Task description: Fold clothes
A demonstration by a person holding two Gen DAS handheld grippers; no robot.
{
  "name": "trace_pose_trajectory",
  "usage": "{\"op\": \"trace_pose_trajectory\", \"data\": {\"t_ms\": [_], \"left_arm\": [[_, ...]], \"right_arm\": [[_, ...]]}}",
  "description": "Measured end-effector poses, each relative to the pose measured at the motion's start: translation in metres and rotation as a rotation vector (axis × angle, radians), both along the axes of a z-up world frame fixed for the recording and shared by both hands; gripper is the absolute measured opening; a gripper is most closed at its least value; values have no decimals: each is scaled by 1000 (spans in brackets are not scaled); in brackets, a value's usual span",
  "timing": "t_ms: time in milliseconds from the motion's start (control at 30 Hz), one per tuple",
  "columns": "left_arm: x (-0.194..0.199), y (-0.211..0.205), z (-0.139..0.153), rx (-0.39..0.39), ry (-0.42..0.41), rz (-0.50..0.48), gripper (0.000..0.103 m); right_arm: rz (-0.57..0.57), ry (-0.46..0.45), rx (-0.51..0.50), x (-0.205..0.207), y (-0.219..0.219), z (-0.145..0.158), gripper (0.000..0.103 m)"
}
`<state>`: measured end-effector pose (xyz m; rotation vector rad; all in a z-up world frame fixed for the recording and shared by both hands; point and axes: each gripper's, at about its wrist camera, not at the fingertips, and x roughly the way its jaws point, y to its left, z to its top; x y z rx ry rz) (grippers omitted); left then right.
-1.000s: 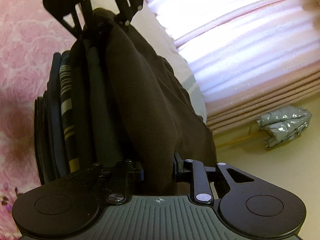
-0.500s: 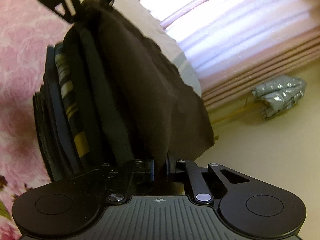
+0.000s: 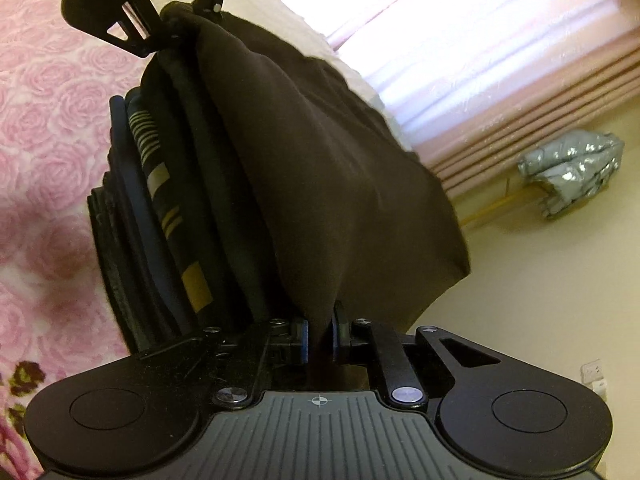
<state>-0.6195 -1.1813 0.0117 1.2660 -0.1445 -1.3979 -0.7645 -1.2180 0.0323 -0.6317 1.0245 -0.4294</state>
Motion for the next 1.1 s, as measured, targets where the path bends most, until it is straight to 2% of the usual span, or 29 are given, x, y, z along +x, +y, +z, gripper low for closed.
{"op": "trace_pose_trajectory", "data": {"t_ms": [200, 333, 367, 400, 433, 567, 667, 800, 967, 1100], "left_arm": [[4, -8, 7, 8, -4, 16, 12], [4, -4, 10, 7, -17, 21, 16], [3, 6, 8, 0, -19, 26, 21], [3, 13, 8, -6, -18, 31, 29], [5, 16, 10, -12, -17, 35, 32], [9, 32, 20, -29, 45, 80, 41], [13, 45, 27, -37, 114, 124, 53], [17, 62, 36, -48, 216, 191, 53], [4, 86, 35, -39, 371, 282, 54], [-8, 104, 37, -28, 434, 309, 54]], "right_arm": [[9, -21, -37, 2, -2, 11, 9], [0, -25, -70, 5, 0, 14, 12], [-5, -27, -73, 5, 0, 15, 29], [-12, -34, -83, 3, 1, 16, 55], [-20, -46, -87, 1, 2, 18, 63], [-52, -63, -65, -11, 7, 21, 64], [-78, -61, -51, -20, 18, 18, 64], [-119, -87, -11, -31, 36, 15, 64], [-175, -123, 103, -39, 61, 3, 64], [-175, -136, 166, -42, 82, -2, 64]]}}
